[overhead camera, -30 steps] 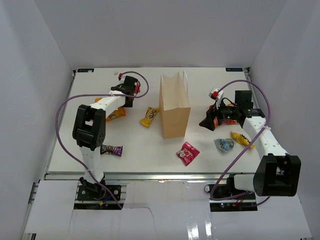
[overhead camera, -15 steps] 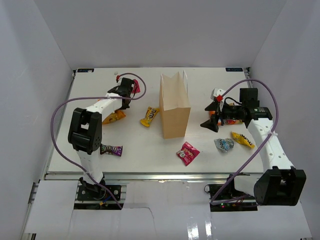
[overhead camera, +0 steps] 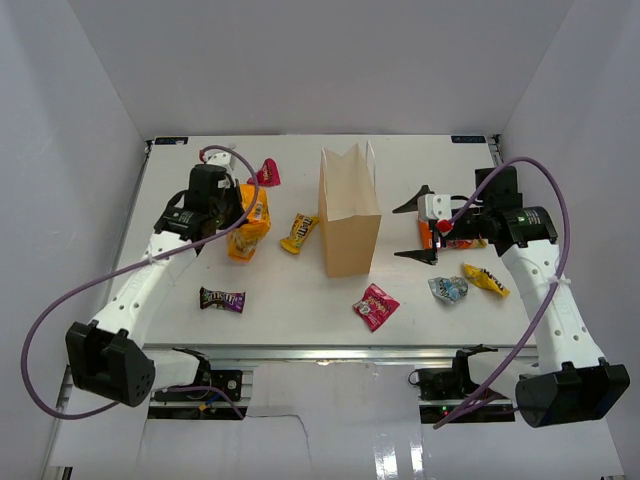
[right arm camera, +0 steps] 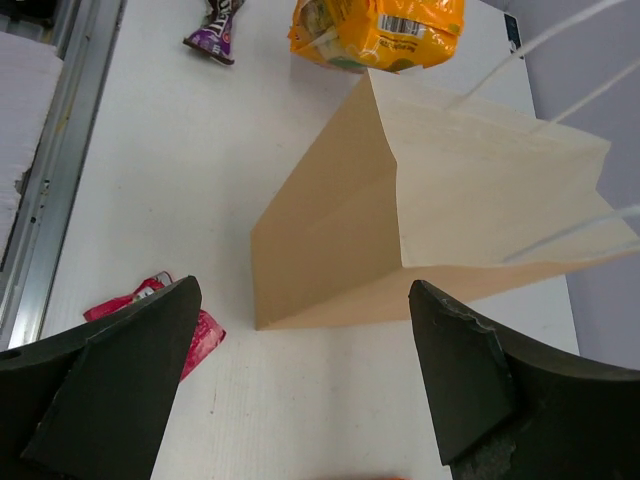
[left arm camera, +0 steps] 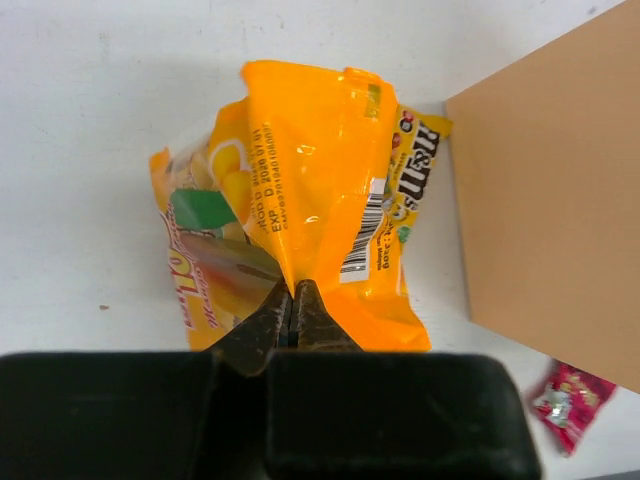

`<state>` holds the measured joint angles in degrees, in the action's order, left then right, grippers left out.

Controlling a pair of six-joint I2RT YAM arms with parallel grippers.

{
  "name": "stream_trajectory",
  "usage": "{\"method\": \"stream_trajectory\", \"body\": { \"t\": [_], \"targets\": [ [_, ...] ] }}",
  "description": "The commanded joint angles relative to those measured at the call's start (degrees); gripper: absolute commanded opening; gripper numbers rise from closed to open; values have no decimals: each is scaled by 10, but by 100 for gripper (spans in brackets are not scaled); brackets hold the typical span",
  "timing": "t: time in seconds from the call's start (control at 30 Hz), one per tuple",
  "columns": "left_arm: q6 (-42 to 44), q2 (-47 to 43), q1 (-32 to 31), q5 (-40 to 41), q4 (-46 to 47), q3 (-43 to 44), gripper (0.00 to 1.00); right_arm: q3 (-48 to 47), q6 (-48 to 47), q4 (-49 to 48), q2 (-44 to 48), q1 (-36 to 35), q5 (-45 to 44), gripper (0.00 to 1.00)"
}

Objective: Place the snacks into the paper bag

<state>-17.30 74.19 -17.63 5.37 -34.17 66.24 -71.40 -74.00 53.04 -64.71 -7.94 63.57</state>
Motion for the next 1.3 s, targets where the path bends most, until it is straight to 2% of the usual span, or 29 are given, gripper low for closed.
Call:
{"method": "stream_trajectory", "body": {
  "t": [0.0, 0.17, 0.27, 0.43, 0.6, 0.73, 0.83, 1.07, 1.27],
  "targets": [
    [-55, -66, 20, -30, 18, -1, 0, -13, 24, -17, 6, -22, 12, 90],
    [-110, -111, 29, -53, 39, 17, 0, 7, 137, -110, 16, -30, 21, 90],
    [-128, -127, 31, -96, 64, 40, 0, 13, 184, -143, 29, -30, 23, 91],
    [-168, -124, 31, -143, 116, 132, 0, 53, 271, -231, 66, -30, -18, 91],
    [-216, -56, 31, -228, 167, 238, 0, 86, 324, -282, 87, -29, -73, 90],
    [-246, 18, 30, -281, 175, 384, 0, 103, 368, -316, 100, -18, -90, 90],
    [-275, 70, 26, -321, 191, 450, 0, 110, 380, -324, 104, -11, -104, 90],
    [-323, 176, -22, -372, 235, 573, 0, 125, 402, -343, 106, 10, -127, 90],
    [-340, 229, -64, -384, 254, 618, 0, 142, 418, -355, 107, 27, -131, 90]
  ]
}}
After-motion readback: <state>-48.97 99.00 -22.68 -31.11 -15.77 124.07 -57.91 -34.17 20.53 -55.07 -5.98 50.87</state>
